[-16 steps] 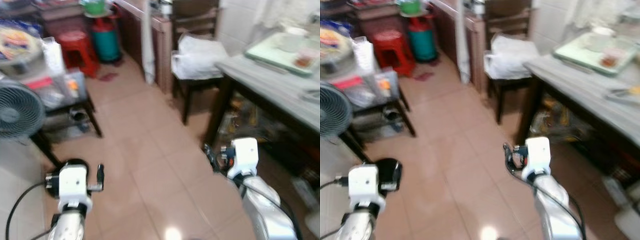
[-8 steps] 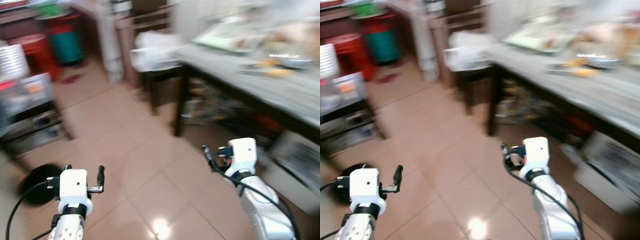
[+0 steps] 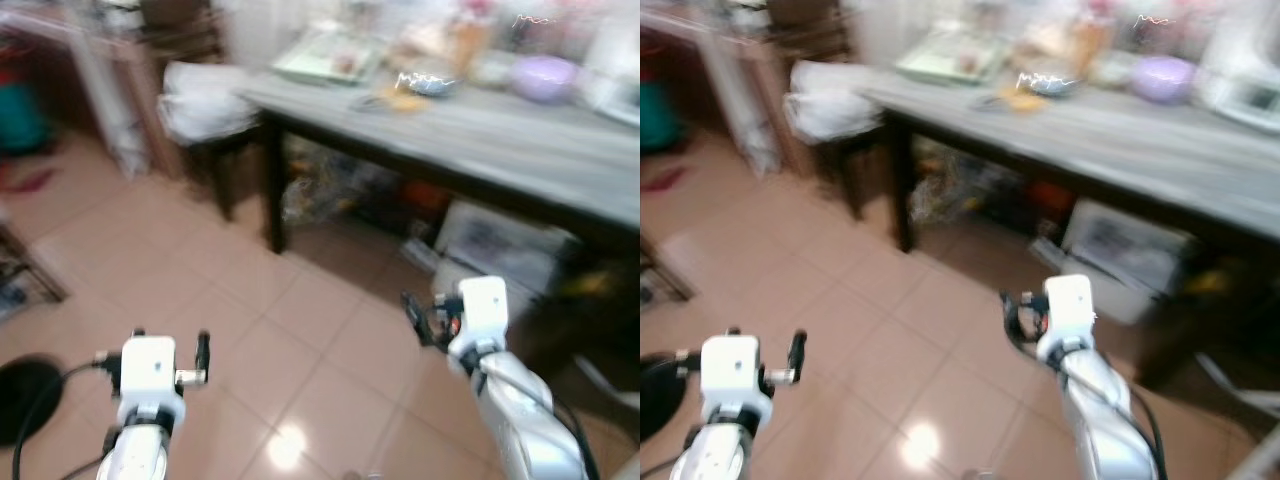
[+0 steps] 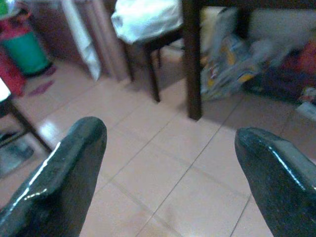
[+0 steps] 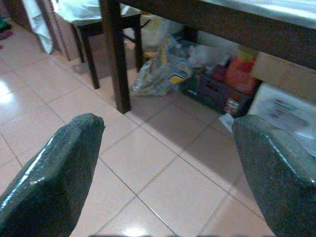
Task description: Setting the table
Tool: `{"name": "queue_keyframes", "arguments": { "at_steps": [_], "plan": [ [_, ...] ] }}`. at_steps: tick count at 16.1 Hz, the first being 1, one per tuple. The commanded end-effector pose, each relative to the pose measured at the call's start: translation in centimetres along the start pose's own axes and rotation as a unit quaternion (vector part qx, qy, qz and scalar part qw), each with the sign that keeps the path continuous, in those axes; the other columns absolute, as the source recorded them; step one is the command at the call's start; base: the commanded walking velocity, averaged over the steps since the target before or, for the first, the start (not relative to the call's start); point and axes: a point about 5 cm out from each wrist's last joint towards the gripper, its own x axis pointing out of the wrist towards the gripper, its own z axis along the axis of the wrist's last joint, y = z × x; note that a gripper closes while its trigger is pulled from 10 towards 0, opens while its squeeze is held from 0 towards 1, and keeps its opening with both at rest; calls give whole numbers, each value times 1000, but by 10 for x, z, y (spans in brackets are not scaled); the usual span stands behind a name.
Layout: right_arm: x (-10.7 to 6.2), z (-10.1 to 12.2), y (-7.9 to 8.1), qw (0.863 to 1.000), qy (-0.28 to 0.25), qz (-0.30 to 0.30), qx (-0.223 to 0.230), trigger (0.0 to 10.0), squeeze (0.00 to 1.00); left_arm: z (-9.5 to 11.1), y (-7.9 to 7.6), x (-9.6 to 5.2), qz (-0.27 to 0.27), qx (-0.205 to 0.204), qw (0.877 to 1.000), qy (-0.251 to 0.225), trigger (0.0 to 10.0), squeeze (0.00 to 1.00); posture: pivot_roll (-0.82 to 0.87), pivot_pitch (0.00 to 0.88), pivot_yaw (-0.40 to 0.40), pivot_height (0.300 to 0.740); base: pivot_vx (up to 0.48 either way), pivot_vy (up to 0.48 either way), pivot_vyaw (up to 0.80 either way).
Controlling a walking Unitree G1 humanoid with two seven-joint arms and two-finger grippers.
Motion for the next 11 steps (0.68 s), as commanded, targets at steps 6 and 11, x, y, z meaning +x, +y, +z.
{"name": "queue_keyframes", "arguments": {
  "at_steps": [6,11],
  "plan": [
    [1,2,2,1000,-5,4,-3,10000,0,7,-7,0,-39,-15,999,-20,10000,0,-114,80,39,740,0,0,-79],
    [3,2,4,1000,-6,7,-7,10000,0,7,-8,0,-46,-18,999,-22,10000,0,-109,82,40,740,0,-173,0]
  ]
}}
